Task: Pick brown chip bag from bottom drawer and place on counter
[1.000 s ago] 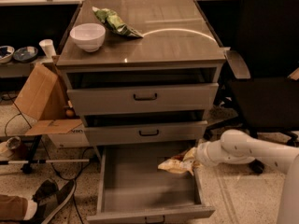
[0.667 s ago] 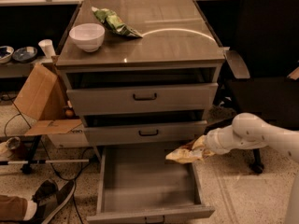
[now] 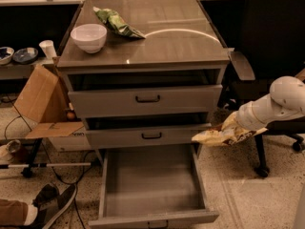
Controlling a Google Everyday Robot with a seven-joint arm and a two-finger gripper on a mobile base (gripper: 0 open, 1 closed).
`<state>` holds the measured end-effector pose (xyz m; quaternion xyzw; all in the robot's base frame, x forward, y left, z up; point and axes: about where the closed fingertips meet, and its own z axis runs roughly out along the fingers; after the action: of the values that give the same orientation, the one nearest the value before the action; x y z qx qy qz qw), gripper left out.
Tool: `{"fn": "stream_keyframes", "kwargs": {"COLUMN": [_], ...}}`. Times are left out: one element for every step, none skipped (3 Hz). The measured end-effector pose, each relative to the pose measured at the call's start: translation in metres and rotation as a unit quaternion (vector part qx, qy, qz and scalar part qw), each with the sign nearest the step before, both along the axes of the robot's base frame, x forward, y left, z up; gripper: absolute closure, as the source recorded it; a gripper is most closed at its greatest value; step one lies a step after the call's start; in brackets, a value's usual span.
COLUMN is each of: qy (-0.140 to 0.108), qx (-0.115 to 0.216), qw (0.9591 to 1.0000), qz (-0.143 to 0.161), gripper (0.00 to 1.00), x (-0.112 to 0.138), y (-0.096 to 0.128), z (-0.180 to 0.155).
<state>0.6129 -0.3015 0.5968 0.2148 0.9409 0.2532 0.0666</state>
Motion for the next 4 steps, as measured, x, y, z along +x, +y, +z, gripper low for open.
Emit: {"fn": "stream_keyframes", "kwargs": {"qy": [0.000, -0.004, -0.052, -0.137], "qx": [0.000, 0.003, 0.021, 0.030], "qw": [1.0000, 1.0000, 0.9984, 0.9901], "qz": [0.000, 0.001, -0.001, -0.002], "gripper": [1.00, 1.00, 1.00, 1.00], "x": [0.000, 0.000, -0.007, -0.022], "y": [0.001, 0.002, 0.001, 0.001], "z": [-0.001, 0.002, 0.045, 0.120]}}
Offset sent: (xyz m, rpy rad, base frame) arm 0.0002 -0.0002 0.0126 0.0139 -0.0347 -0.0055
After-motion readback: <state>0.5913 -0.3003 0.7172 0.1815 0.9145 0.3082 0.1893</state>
